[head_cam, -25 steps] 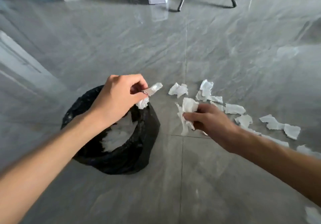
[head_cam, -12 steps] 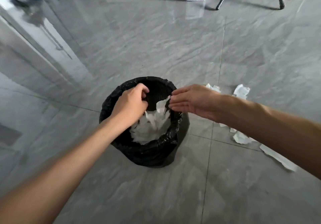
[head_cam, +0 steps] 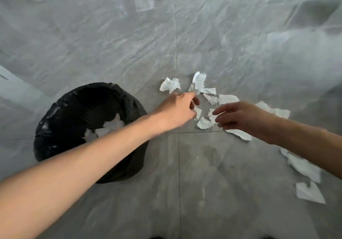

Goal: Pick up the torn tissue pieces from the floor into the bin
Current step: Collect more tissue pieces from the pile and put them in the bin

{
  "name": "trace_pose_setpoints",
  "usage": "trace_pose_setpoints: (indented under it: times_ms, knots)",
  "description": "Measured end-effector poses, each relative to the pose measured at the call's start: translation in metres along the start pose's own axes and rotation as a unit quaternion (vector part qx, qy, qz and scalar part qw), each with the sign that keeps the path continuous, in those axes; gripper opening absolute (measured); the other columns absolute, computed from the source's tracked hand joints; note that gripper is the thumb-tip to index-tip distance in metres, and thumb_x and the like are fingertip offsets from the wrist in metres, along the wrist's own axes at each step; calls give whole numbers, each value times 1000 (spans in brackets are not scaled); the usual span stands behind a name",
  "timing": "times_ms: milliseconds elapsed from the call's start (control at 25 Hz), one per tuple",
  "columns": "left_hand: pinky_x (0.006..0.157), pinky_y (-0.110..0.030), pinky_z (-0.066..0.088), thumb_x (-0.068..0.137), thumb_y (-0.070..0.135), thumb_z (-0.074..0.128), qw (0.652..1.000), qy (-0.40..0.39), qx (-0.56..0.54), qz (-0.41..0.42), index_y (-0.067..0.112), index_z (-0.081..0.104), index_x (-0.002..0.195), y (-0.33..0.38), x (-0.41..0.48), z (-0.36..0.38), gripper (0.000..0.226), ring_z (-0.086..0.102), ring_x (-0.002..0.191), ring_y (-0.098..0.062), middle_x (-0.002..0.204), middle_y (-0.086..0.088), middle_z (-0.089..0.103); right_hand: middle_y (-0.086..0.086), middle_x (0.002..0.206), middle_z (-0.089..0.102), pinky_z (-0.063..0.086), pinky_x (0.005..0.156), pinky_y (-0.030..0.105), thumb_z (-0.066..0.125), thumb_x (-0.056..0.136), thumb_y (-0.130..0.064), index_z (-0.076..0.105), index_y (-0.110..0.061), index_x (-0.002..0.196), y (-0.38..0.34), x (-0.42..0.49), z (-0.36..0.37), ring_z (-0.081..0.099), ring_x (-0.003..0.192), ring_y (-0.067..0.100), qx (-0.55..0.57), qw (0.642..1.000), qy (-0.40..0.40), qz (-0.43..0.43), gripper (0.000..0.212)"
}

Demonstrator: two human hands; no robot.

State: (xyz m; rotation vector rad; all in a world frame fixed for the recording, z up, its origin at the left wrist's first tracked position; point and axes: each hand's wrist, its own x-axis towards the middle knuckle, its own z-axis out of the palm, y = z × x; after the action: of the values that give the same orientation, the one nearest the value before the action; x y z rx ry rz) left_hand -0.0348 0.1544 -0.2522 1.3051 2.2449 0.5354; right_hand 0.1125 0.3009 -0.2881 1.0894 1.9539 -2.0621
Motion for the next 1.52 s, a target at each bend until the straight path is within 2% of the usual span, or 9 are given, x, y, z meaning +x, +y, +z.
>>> trace_pose_setpoints:
  times_ms: [240, 440, 720, 840, 960, 1080, 1240, 1400, 1520]
  knots:
    - [79, -30, 48, 85, 17, 58, 970, -195, 62, 129, 18, 59, 111, 83, 49, 91, 27, 59, 95, -17, 105, 1, 66, 4, 72, 68, 51, 63, 27, 68, 79, -5, 68, -9, 93, 126, -52, -92, 62, 66, 16, -138, 977, 145, 72, 15]
    - [81, -33, 48, 83, 23, 57, 935, -267, 142, 185, 21, 57, 112, 110, 74, 157, 29, 56, 98, -19, 112, 0, 63, 3, 99, 57, 41, 64, 32, 73, 72, -33, 52, -21, 98, 230, -103, -124, 58, 85, 26, -383, 864, 294, 143, 35]
    - [76, -40, 46, 87, 23, 50, 945, -136, 254, 157, 18, 49, 118, 68, 101, 209, 31, 55, 106, -32, 121, -9, 55, 1, 85, 64, 43, 65, 31, 66, 79, -13, 59, -22, 84, 264, -102, -113, 60, 78, 21, -364, 904, 221, 35, 13]
    - [74, -45, 52, 88, 17, 49, 938, -94, 303, 140, 14, 48, 120, 46, 109, 222, 32, 54, 102, -33, 118, -12, 53, -4, 78, 64, 47, 64, 31, 69, 79, -14, 61, -23, 94, 250, -88, -129, 58, 71, 16, -300, 896, 326, 9, 19]
    - [60, -39, 44, 88, 10, 50, 933, -50, 307, 181, 13, 52, 106, 32, 109, 232, 18, 57, 92, -31, 102, -10, 57, 1, 80, 66, 51, 69, 38, 67, 82, -15, 58, -20, 110, 243, -74, -155, 61, 75, 24, -300, 885, 350, 60, 30]
    - [54, -35, 36, 86, 9, 56, 931, -45, 282, 225, 14, 56, 91, 26, 104, 233, 7, 61, 81, -29, 88, -7, 62, 6, 87, 65, 46, 66, 35, 62, 86, -20, 58, -17, 94, 250, -72, -158, 58, 78, 27, -362, 877, 302, 90, 9]
    - [53, -34, 44, 79, 15, 66, 926, -17, 228, 300, 14, 62, 80, 29, 93, 224, 5, 62, 72, -26, 76, -4, 65, 3, 87, 57, 42, 64, 33, 66, 81, -16, 61, -14, 82, 252, -78, -145, 55, 83, 26, -417, 863, 286, 6, 6]
    - [69, -36, 51, 82, 19, 61, 901, -24, 213, 376, 13, 63, 83, 36, 87, 215, 7, 61, 88, -24, 98, -4, 65, 2, 95, 59, 45, 70, 31, 69, 75, -13, 59, -14, 79, 239, -79, -145, 56, 87, 22, -421, 861, 274, -79, 11]
    - [86, -38, 47, 83, 22, 60, 950, -36, 187, 247, 12, 62, 85, 41, 93, 215, 10, 53, 113, -28, 127, -8, 56, 2, 106, 61, 48, 75, 32, 70, 74, -12, 60, -15, 80, 222, -62, -155, 57, 96, 23, -418, 850, 299, -118, 12]
